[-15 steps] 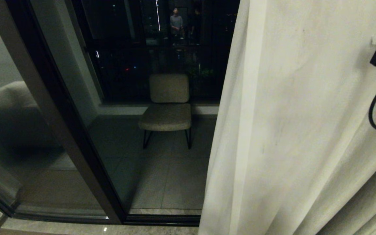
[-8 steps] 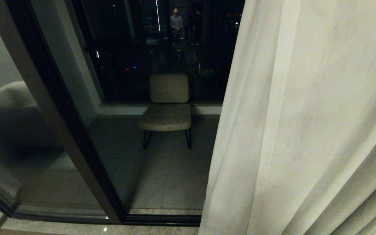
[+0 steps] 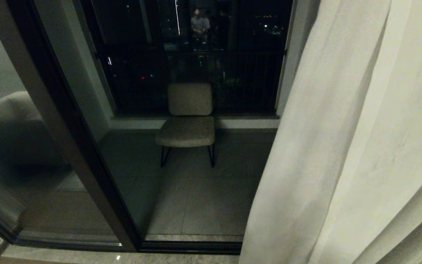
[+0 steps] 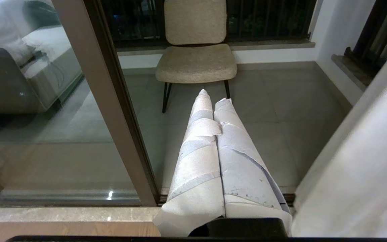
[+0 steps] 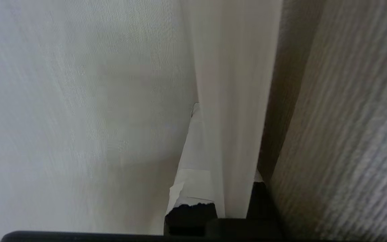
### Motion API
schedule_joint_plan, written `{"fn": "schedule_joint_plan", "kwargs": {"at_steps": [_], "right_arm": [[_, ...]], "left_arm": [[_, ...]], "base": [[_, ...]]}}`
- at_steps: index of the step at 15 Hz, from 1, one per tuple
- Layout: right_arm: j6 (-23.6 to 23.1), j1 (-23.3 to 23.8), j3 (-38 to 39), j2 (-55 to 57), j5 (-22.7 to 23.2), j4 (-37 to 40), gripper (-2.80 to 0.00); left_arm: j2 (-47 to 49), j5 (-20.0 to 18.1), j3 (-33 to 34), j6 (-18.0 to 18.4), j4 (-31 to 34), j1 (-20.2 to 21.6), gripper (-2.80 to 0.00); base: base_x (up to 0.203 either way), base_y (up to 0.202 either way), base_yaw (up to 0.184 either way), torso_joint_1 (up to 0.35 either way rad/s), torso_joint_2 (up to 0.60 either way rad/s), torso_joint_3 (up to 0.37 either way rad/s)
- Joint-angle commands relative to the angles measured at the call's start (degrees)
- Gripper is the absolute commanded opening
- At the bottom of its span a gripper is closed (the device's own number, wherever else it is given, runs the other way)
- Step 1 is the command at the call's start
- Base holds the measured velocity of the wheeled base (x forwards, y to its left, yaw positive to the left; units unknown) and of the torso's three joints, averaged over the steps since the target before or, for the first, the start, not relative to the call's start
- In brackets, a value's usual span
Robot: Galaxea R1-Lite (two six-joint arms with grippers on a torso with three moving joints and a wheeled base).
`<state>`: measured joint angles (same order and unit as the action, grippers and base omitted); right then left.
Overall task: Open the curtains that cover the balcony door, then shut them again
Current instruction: Pull the inner curtains open on both sides
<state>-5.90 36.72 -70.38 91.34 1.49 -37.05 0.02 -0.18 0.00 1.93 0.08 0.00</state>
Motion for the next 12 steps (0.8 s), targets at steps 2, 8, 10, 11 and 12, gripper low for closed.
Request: {"fn": "schedule_joint_plan", "kwargs": {"at_steps": [2,8,10,11,12], "right_arm": [[-0.08,6.03,-3.76,3.89,0.10,-0.09,-2.80],[-0.16,12.70,-8.60,9.63,1.24,-0.84,-2.80],[-0.19,13.86,-10.12,11.35,1.17,-1.00,-2.80],[-0.25,14.34,-10.74,12.02,1.15,-1.01,-2.80],[-0.25,14.66,-11.22,12.78,1.15,-1.16,-2.80]], "left_arm": [[-0.02,0.01,0.00,0.01,0.01,0.00,-2.80],[-0.02,0.01,0.00,0.01,0.01,0.00,-2.80],[-0.02,0.01,0.00,0.01,0.01,0.00,-2.80],[-0.02,0.01,0.00,0.01,0.01,0.00,-2.80],[-0.02,0.01,0.00,0.01,0.01,0.00,-2.80]], "base": [[0.000,0.000,0.000,0.000,0.00,0.000],[0.000,0.000,0.000,0.000,0.00,0.000],[0.000,0.000,0.000,0.000,0.00,0.000],[0.000,0.000,0.000,0.000,0.00,0.000],[0.000,0.000,0.000,0.000,0.00,0.000]]}}
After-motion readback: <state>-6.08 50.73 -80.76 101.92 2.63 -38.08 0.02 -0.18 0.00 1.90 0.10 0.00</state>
